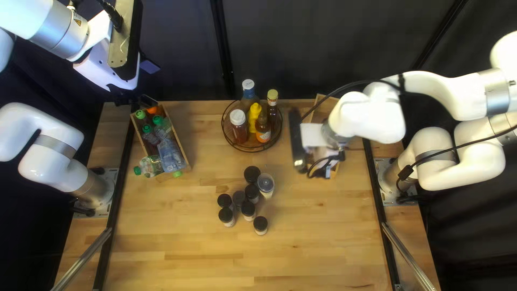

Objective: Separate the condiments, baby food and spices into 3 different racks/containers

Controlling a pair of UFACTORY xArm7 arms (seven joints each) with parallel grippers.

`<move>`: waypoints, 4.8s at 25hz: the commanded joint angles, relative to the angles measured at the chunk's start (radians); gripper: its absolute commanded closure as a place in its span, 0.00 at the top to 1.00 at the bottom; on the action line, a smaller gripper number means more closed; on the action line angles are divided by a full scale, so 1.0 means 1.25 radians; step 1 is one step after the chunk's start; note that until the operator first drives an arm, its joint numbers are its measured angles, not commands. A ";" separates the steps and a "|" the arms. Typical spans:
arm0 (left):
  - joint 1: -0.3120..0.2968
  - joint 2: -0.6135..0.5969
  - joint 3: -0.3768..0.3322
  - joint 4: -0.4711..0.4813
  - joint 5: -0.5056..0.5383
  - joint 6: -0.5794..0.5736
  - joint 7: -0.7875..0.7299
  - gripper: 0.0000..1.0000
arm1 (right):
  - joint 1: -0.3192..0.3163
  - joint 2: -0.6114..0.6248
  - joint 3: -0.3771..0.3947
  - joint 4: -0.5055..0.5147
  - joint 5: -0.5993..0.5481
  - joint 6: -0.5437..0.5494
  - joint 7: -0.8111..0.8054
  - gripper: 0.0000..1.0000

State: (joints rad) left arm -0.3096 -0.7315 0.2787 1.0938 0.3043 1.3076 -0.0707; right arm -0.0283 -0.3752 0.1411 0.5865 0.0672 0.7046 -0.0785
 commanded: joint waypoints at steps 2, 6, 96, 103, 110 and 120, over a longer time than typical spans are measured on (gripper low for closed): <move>0.000 0.000 0.000 0.000 0.000 0.000 0.000 1.00 | -0.015 0.125 0.022 0.043 -0.027 -0.125 0.063 1.00; 0.000 0.000 0.000 0.000 0.000 0.000 0.000 1.00 | -0.020 0.172 0.020 0.057 -0.037 -0.159 0.065 1.00; 0.000 0.000 0.000 0.000 0.000 0.000 0.000 1.00 | -0.200 0.640 -0.233 0.805 0.004 0.150 -0.210 0.00; 0.000 0.000 0.000 0.000 0.000 0.000 0.000 1.00 | -0.216 0.668 -0.230 0.813 0.018 0.149 -0.228 0.00; 0.000 0.000 0.000 0.000 0.000 0.000 0.000 1.00 | -0.221 0.687 -0.226 0.830 0.027 0.162 -0.232 0.00; 0.000 0.000 0.000 0.000 0.000 0.000 0.000 1.00 | -0.239 0.705 -0.206 0.852 0.054 0.206 -0.280 0.00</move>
State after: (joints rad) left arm -0.3096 -0.7315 0.2787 1.0938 0.3043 1.3076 -0.0707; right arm -0.3184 0.5014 -0.1233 1.6435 0.1240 0.9457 -0.4086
